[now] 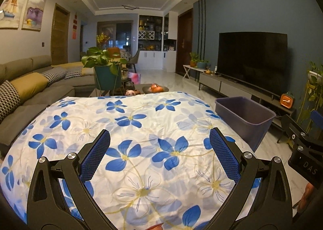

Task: Collect trash

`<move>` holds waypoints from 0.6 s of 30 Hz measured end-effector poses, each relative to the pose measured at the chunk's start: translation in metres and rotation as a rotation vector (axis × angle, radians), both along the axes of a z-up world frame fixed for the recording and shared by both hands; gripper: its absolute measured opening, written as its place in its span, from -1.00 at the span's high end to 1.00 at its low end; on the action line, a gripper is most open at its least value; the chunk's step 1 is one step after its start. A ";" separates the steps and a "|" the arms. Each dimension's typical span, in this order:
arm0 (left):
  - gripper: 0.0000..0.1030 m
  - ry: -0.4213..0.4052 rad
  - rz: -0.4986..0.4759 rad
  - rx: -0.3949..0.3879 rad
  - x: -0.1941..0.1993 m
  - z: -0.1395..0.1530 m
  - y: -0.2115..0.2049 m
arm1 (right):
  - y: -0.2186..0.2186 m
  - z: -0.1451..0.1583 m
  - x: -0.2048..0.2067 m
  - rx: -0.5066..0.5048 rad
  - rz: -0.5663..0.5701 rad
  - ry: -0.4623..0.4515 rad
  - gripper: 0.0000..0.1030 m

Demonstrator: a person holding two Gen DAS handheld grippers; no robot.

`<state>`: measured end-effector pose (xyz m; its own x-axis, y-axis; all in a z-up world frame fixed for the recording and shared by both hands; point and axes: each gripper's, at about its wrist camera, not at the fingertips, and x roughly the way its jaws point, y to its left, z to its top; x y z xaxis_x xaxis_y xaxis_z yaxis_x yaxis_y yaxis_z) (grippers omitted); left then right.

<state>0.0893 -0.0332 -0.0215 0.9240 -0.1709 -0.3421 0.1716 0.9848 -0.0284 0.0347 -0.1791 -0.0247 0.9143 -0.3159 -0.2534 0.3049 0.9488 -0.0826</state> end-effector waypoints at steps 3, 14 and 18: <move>-0.88 -0.006 0.002 -0.001 -0.007 0.001 0.003 | 0.003 0.000 -0.007 -0.003 0.000 -0.009 -0.90; -0.88 -0.017 0.016 -0.023 -0.019 0.005 0.013 | 0.009 0.001 -0.014 -0.003 0.003 -0.019 -0.90; -0.88 -0.015 0.018 -0.025 -0.019 0.005 0.014 | 0.011 0.001 -0.016 -0.002 0.005 -0.019 -0.90</move>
